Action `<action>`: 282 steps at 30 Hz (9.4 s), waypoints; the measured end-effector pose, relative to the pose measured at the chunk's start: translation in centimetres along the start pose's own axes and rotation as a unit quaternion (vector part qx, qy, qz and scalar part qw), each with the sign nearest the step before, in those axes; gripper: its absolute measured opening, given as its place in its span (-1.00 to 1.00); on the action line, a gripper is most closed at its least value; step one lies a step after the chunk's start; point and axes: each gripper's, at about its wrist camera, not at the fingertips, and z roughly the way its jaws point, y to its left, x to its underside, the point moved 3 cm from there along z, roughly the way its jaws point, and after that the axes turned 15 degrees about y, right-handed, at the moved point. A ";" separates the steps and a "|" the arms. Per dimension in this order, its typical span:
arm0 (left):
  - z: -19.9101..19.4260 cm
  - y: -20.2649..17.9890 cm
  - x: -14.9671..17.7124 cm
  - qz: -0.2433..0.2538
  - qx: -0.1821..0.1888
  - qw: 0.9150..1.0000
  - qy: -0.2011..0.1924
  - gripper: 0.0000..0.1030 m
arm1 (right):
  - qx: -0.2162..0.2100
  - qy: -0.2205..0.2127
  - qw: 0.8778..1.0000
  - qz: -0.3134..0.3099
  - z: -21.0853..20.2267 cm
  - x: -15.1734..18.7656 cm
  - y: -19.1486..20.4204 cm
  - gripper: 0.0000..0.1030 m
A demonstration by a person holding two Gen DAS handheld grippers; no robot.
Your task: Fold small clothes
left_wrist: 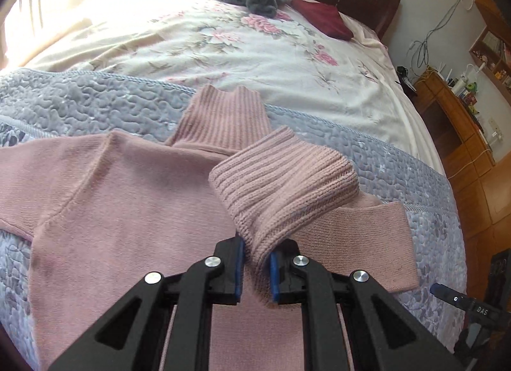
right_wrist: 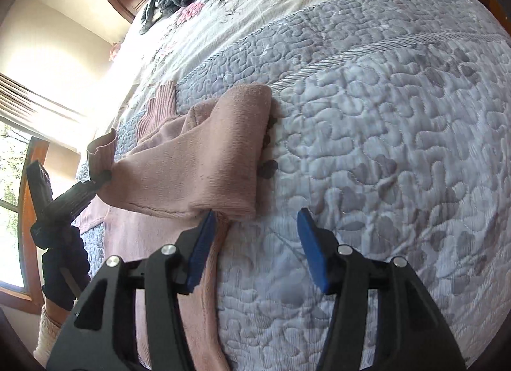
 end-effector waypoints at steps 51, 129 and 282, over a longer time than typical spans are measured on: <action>-1.2 14.8 2.6 -0.069 0.000 0.997 0.017 -0.03 | 0.049 0.037 0.996 -0.065 6.9 -1.8 11.3 0.00; 2.7 16.5 2.6 -0.138 0.194 0.970 -0.048 -0.87 | 0.071 0.091 0.989 -0.097 14.0 2.8 14.3 0.04; 2.7 11.3 -2.8 0.051 0.059 0.996 0.042 -0.14 | 0.120 0.007 0.990 -0.072 6.2 -8.9 10.8 -0.19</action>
